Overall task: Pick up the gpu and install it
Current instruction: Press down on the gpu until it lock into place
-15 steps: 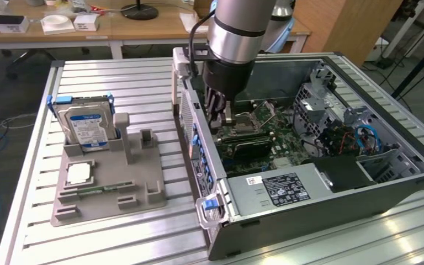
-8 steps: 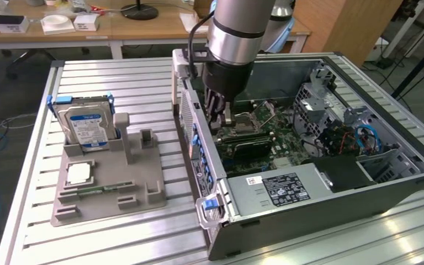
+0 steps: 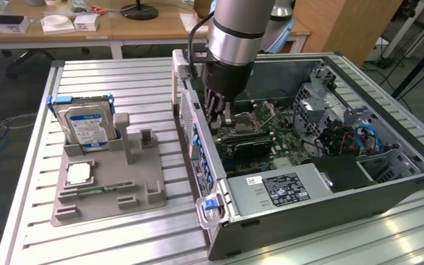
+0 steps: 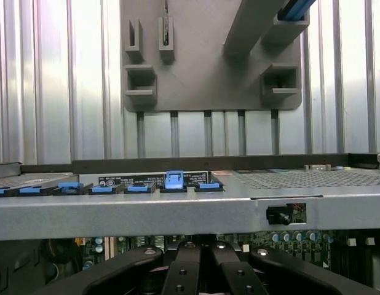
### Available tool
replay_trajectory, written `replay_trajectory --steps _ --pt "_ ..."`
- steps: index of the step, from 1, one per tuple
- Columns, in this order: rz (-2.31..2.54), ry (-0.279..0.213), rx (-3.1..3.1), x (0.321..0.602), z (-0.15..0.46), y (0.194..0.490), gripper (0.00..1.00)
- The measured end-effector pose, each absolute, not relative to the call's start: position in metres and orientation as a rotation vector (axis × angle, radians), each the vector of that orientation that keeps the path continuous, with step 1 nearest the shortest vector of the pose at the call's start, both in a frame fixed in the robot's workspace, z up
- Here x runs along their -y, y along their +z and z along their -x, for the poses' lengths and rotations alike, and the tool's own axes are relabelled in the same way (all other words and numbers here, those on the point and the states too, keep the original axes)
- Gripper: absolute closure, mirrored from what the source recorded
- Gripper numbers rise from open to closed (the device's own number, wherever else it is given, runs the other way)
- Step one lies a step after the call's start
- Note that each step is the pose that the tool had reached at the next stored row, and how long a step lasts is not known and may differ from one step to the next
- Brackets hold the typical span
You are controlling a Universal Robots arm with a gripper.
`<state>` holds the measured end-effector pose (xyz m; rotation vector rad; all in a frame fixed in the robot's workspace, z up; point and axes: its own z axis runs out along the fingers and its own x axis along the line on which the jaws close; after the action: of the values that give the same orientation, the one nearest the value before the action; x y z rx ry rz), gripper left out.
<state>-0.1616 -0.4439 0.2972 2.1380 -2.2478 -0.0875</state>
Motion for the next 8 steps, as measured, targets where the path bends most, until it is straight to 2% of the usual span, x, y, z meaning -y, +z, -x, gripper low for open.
replay_trajectory --steps 8 --pt "-2.139 -0.084 2.248 0.4442 0.1643 0.2999 0.89"
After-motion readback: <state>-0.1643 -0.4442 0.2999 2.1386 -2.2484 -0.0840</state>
